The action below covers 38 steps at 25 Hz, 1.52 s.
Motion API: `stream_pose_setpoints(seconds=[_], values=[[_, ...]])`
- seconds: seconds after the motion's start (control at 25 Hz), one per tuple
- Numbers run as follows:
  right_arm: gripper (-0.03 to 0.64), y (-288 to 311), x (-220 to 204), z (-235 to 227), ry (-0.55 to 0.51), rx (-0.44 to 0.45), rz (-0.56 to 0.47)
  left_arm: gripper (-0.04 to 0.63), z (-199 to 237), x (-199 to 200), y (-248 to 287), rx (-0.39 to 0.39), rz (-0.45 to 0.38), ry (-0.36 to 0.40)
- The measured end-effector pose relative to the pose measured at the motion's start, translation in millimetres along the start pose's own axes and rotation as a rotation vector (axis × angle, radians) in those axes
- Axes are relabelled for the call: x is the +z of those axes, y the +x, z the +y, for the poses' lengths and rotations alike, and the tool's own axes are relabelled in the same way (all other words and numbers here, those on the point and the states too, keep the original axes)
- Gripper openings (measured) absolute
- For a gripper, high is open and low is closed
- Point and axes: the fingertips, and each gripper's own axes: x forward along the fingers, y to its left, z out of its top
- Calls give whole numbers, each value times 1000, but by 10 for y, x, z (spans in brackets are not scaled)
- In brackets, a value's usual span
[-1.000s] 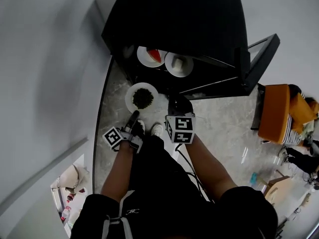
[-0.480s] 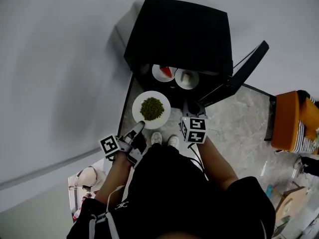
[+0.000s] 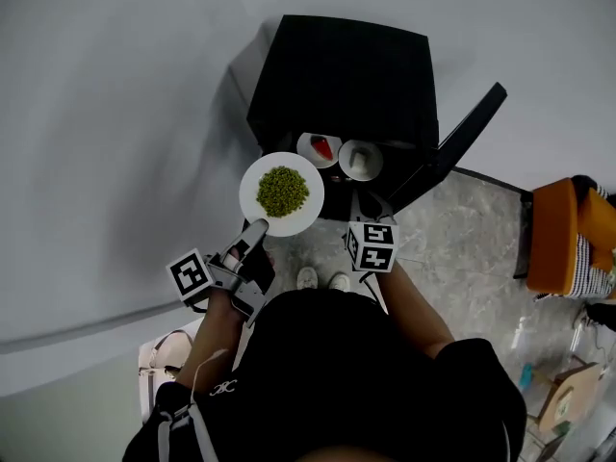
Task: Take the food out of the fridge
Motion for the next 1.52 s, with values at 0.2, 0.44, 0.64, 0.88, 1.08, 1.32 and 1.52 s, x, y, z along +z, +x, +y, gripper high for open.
stream_pose_setpoints(seconds=[0.2,0.44,0.64,0.88,1.08,1.32,1.52], values=[[-8,-122,47,60,-15,-4,-21,12,-237,24,78,-28,-15,4],[-8,-288,-33,37,-24,-15,-50,14,-292,69,149,-41,-9,19],[-8,-187,70,-154,-5,-43,-37,14,-388,422,506,-9,-12,29],[-8,-264,59,-249,10,-78,-43,14,-529,729,727,-30,-43,51],[-8,-276,42,-317,18,-100,-45,15,-531,956,970,-19,-55,53],[-8,-297,-9,-381,15,-114,-38,14,-505,1066,1208,-11,-74,30],[-8,-341,-42,-419,30,-127,-32,15,-472,1052,1302,-2,-74,19]])
